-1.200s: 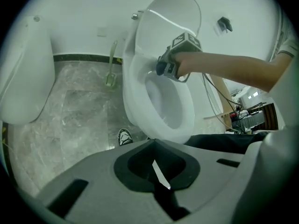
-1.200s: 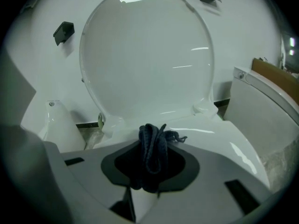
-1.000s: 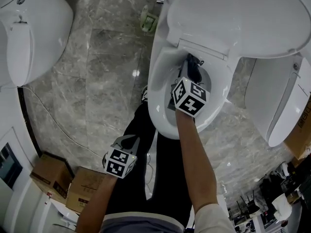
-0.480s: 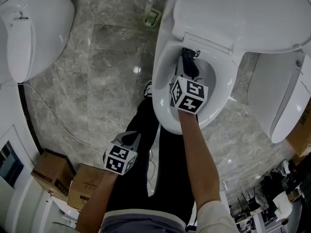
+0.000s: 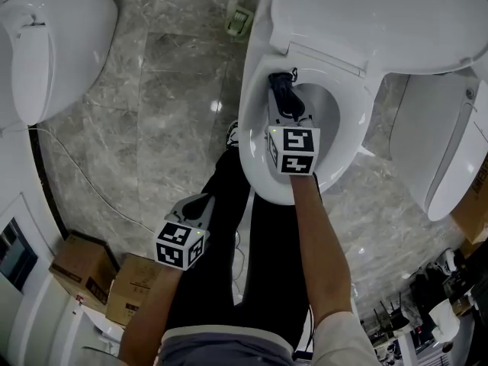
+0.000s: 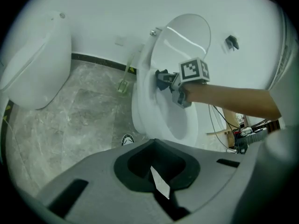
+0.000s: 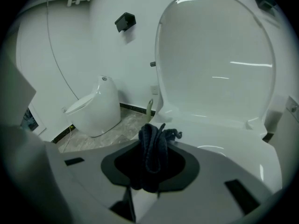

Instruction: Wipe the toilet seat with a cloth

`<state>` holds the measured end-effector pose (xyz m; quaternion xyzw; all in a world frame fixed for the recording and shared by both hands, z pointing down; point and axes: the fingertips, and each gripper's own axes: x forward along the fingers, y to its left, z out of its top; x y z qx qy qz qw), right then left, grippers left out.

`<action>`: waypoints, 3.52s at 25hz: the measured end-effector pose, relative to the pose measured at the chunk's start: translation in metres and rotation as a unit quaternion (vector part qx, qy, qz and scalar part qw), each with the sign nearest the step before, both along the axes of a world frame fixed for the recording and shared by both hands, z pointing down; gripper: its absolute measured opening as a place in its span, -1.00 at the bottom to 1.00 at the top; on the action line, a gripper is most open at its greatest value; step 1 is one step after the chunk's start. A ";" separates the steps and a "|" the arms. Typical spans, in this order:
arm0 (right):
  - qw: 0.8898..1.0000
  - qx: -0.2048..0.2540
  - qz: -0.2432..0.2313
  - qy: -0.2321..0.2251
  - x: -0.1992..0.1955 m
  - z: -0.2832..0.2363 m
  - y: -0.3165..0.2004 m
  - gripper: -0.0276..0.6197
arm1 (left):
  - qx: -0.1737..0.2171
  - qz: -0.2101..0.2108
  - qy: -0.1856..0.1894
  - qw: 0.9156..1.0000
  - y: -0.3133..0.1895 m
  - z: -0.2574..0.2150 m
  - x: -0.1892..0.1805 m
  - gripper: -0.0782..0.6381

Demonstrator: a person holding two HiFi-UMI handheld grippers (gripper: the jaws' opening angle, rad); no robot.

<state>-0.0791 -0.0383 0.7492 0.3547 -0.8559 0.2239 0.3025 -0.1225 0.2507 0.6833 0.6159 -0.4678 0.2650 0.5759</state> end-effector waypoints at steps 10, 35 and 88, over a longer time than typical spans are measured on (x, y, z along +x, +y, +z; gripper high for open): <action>0.997 -0.013 -0.073 -0.034 -0.013 -0.004 0.032 -0.64 | -0.005 -0.042 0.032 0.999 -0.018 -0.015 0.009 -0.76; 0.984 -0.075 -0.157 -0.028 -0.012 -0.009 0.121 -0.64 | -0.016 -0.037 0.028 0.999 -0.027 -0.014 0.007 -0.76; 0.945 -0.282 -0.155 -0.050 0.127 -0.008 0.280 -0.64 | -0.026 0.057 0.037 0.997 -0.051 0.009 0.049 -0.76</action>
